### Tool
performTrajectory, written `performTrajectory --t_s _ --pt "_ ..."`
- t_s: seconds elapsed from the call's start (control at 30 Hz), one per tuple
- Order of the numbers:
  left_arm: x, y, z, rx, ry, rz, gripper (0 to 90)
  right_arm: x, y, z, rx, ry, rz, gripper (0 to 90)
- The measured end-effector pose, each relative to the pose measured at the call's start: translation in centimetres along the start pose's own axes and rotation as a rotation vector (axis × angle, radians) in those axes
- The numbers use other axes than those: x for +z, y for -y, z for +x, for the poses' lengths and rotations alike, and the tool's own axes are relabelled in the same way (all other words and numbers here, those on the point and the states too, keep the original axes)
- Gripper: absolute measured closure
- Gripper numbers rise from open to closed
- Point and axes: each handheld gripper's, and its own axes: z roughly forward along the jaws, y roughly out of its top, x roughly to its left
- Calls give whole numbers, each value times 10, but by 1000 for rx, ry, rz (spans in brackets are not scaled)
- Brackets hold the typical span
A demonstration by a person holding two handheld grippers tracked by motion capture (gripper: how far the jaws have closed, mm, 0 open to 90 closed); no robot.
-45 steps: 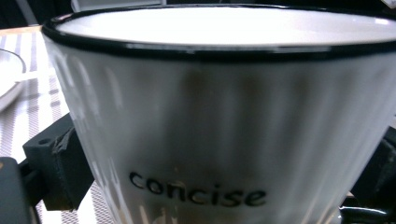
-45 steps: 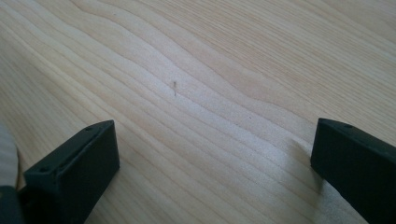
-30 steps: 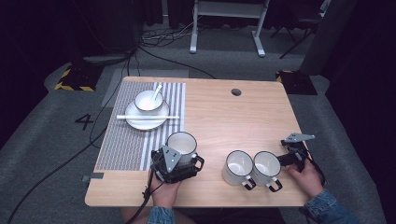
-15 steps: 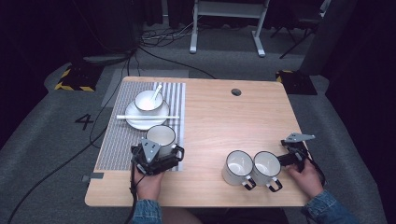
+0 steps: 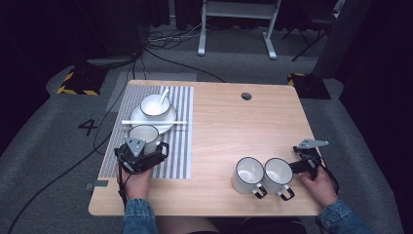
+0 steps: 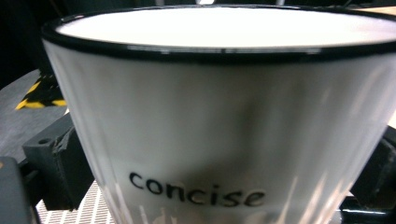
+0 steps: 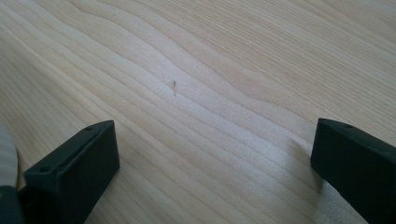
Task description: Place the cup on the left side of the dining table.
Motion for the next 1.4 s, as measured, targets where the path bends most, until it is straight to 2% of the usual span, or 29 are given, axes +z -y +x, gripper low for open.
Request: performTrajectory --t_s 0.07,0.27,0.37,0.4,0.43,0.47,0.5,0.7,0.77,1.03,1.13,1.23,1.4 --pt "10 1 8 -21 -22 23 32 0 0 0 -3 1 -1 12" --pt "27 3 16 -36 -55 63 32 0 0 0 1 2 0 13" --pt "34 4 19 -42 -61 74 32 0 0 0 -5 4 -2 13" --pt "37 5 18 -56 -51 83 32 0 0 0 -3 3 -2 13" --pt "38 5 20 -46 -56 95 32 0 0 0 -4 4 -1 13" --pt "40 6 19 -59 -55 93 32 0 0 0 -3 6 -1 12" --pt "42 6 20 -38 -59 105 32 0 0 0 -2 6 -1 13" --pt "52 9 16 -20 -66 131 32 0 0 0 -1 7 -1 13" --pt "55 10 14 4 -84 151 32 0 0 0 -1 7 -1 13" --pt "53 13 12 15 -86 147 31 0 0 0 0 9 -2 13" --pt "50 17 12 3 -90 137 30 0 1 0 1 11 -3 13" --pt "46 19 14 -5 -85 156 28 0 1 0 1 11 -2 13" --pt "42 22 12 20 -86 180 23 0 1 0 1 12 -3 13"
